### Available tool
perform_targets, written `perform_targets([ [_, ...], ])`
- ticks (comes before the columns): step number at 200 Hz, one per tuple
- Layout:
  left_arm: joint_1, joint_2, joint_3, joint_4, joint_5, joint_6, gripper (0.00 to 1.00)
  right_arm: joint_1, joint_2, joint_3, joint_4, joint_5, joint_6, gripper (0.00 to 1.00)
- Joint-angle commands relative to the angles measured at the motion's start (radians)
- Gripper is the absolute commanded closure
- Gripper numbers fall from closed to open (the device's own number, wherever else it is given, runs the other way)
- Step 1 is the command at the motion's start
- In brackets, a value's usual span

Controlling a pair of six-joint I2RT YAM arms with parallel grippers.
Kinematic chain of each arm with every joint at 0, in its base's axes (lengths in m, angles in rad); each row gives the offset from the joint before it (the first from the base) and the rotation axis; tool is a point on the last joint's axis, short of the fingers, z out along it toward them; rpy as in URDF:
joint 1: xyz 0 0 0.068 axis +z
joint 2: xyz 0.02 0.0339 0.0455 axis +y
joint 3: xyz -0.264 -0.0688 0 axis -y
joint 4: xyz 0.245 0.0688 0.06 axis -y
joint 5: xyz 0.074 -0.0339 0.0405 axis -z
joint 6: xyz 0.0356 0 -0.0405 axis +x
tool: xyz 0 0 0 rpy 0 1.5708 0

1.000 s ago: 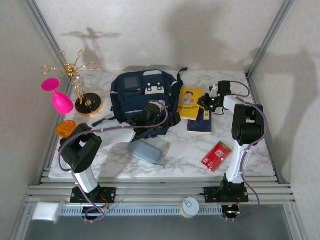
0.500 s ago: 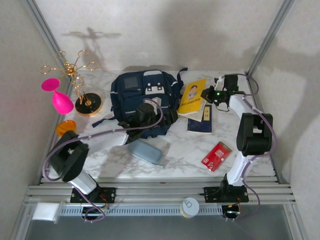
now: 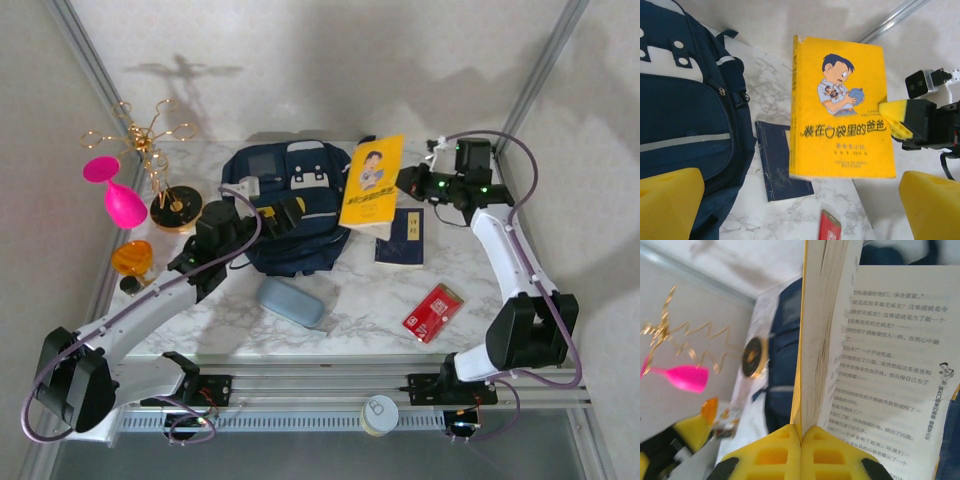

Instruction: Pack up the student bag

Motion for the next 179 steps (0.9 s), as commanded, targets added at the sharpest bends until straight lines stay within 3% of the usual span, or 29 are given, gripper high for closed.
perform_targets([
  [1,0.018,-0.016,-0.042,0.031,0.112,0.014,0.01,0.093,-0.044,-0.030,-0.018,-0.135,-0.015,1.00],
  [42,0.026,0.032,-0.095,0.108,0.143,-0.076,0.02,0.214,-0.075,-0.127,0.169,-0.221,0.113,1.00],
  [78,0.017,0.080,-0.188,0.388,0.251,-0.240,0.18,0.296,-0.067,-0.191,0.317,-0.238,0.193,1.00],
  [118,0.015,0.068,-0.190,0.330,0.203,-0.239,0.32,0.306,-0.067,-0.227,0.362,-0.221,0.200,1.00],
  [152,-0.001,0.046,-0.196,0.413,0.221,-0.295,0.64,0.306,-0.040,-0.262,0.353,-0.213,0.184,1.00],
  [167,-0.004,0.039,-0.186,0.382,0.206,-0.281,0.79,0.306,-0.038,-0.274,0.353,-0.197,0.175,0.92],
  [179,-0.005,0.037,-0.175,0.365,0.202,-0.280,0.89,0.305,-0.032,-0.277,0.350,-0.191,0.172,0.78],
])
